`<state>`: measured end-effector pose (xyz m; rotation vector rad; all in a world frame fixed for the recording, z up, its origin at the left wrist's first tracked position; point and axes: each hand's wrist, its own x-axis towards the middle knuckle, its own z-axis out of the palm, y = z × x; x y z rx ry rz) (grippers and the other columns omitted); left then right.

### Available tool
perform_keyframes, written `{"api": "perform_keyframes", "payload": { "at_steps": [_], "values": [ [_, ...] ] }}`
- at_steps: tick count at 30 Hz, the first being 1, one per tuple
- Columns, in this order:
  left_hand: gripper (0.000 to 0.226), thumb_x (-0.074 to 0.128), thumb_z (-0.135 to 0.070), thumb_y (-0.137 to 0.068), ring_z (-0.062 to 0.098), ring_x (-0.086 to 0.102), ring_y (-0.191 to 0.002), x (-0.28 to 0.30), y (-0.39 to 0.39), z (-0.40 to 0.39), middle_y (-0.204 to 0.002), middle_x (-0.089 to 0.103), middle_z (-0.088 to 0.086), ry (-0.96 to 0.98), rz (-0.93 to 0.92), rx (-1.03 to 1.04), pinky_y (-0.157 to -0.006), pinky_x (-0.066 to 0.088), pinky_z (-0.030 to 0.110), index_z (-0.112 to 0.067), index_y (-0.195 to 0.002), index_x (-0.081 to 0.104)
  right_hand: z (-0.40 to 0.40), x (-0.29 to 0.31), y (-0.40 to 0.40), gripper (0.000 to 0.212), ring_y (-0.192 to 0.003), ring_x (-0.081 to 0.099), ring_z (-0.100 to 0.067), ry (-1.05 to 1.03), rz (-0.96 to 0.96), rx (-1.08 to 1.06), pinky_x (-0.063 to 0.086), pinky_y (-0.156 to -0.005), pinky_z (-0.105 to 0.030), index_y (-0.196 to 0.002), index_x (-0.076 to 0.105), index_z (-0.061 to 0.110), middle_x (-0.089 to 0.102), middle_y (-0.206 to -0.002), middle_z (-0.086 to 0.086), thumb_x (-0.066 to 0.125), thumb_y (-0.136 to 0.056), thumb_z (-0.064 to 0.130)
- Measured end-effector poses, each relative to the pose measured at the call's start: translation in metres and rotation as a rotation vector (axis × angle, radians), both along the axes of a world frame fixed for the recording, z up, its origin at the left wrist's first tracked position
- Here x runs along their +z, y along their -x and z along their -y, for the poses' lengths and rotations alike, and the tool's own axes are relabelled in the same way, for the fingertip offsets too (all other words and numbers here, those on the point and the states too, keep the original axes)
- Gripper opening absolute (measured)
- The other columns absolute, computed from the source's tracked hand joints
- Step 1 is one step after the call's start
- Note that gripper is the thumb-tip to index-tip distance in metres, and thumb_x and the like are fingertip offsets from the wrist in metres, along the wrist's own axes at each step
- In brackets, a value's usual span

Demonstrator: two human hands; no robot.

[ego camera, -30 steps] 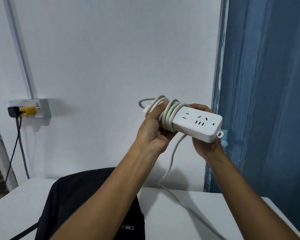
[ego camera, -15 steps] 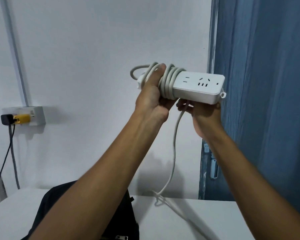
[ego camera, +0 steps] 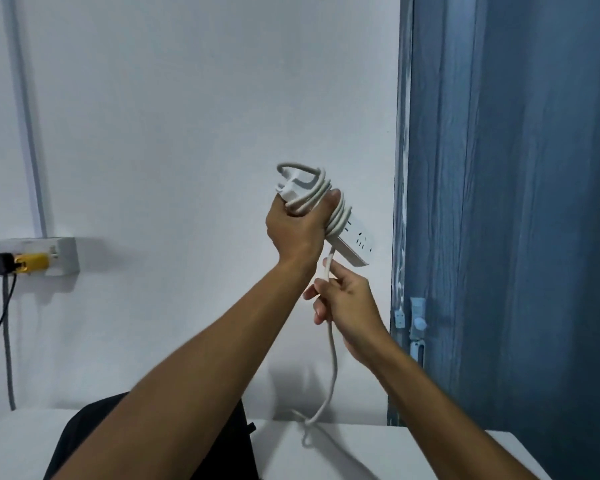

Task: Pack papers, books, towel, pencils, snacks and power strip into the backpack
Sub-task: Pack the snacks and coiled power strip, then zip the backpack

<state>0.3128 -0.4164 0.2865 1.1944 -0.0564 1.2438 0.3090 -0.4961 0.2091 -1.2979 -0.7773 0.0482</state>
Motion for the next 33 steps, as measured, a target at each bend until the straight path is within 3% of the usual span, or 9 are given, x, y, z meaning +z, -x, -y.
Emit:
{"api": "perform_keyframes", "payload": {
  "at_steps": [2, 6, 9, 13, 17, 22, 28, 33],
  "values": [
    [0.040, 0.088, -0.026, -0.062, 0.018, 0.071, -0.084, 0.003, -0.001, -0.001, -0.090, 0.073, -0.001, -0.165, 0.002, 0.061, -0.080, 0.058, 0.045, -0.017, -0.095, 0.067, 0.004, 0.012, -0.002, 0.023, -0.044, 0.044, -0.014, 0.095, 0.076, -0.024, 0.044, -0.049, -0.027, -0.115, 0.058, 0.008, 0.063, -0.069, -0.009, 0.044, -0.097, 0.002],
    [0.043, 0.088, -0.033, -0.061, 0.015, 0.068, -0.080, 0.010, -0.003, 0.001, -0.086, 0.071, -0.005, -0.494, -0.018, 0.160, -0.076, 0.056, 0.043, -0.017, -0.093, 0.066, 0.016, 0.039, -0.002, 0.018, -0.044, 0.043, -0.016, 0.193, 0.174, -0.064, 0.037, -0.042, -0.025, -0.097, 0.061, 0.001, 0.061, -0.064, -0.009, 0.043, -0.093, -0.001],
    [0.046, 0.088, -0.040, -0.056, 0.020, 0.069, -0.079, 0.023, -0.005, -0.006, -0.083, 0.072, -0.002, -0.624, -0.119, 0.148, -0.074, 0.056, 0.046, -0.018, -0.090, 0.066, 0.030, 0.054, -0.008, 0.013, -0.044, 0.044, -0.015, 0.273, 0.266, -0.161, 0.035, -0.042, -0.026, -0.081, 0.062, 0.001, 0.063, -0.061, -0.006, 0.052, -0.089, 0.003],
    [0.048, 0.089, -0.035, -0.050, 0.022, 0.072, -0.081, 0.038, -0.003, -0.018, -0.084, 0.074, 0.003, -0.690, -0.326, 0.024, -0.076, 0.058, 0.048, -0.016, -0.090, 0.069, 0.046, 0.074, -0.016, 0.012, -0.038, 0.047, -0.003, 0.421, 0.442, -0.264, 0.034, -0.038, -0.019, -0.071, 0.068, 0.013, 0.061, -0.056, 0.000, 0.068, -0.083, 0.011],
    [0.046, 0.089, -0.019, -0.057, 0.022, 0.071, -0.080, 0.047, 0.004, -0.019, -0.089, 0.074, 0.010, -0.658, -0.413, -0.125, -0.072, 0.058, 0.036, -0.005, -0.096, 0.070, 0.060, 0.091, -0.018, 0.012, -0.038, 0.044, -0.010, 0.490, 0.463, -0.226, 0.035, -0.038, -0.022, -0.068, 0.068, 0.009, 0.058, -0.053, -0.003, 0.074, -0.079, 0.011],
    [0.038, 0.083, -0.013, -0.070, 0.022, 0.071, -0.083, 0.063, 0.024, -0.017, -0.103, 0.072, 0.014, -0.629, -0.466, -0.260, -0.064, 0.057, 0.032, -0.007, -0.106, 0.071, 0.077, 0.104, -0.005, 0.014, -0.035, 0.040, -0.011, 0.443, 0.423, -0.085, 0.032, -0.034, -0.019, -0.078, 0.067, -0.006, 0.055, -0.050, -0.008, 0.073, -0.081, 0.006],
    [0.034, 0.080, -0.017, -0.072, 0.017, 0.070, -0.069, 0.102, 0.055, -0.003, -0.082, 0.073, 0.004, -0.661, -0.375, -0.217, -0.056, 0.052, 0.027, -0.002, -0.101, 0.070, 0.088, 0.140, 0.027, 0.005, -0.037, 0.048, 0.001, 0.268, 0.622, -0.188, 0.036, -0.040, -0.010, -0.077, 0.073, 0.001, 0.062, -0.053, -0.001, 0.075, -0.077, 0.005],
    [0.030, 0.078, -0.022, -0.074, 0.018, 0.068, -0.070, 0.117, 0.066, -0.003, -0.084, 0.072, 0.003, -0.626, -0.405, -0.198, -0.056, 0.052, 0.028, -0.008, -0.101, 0.072, 0.088, 0.153, 0.030, 0.010, -0.041, 0.052, 0.000, 0.183, 0.766, -0.245, 0.037, -0.042, -0.009, -0.078, 0.071, 0.003, 0.064, -0.060, -0.004, 0.078, -0.075, 0.009]
  ]
}}
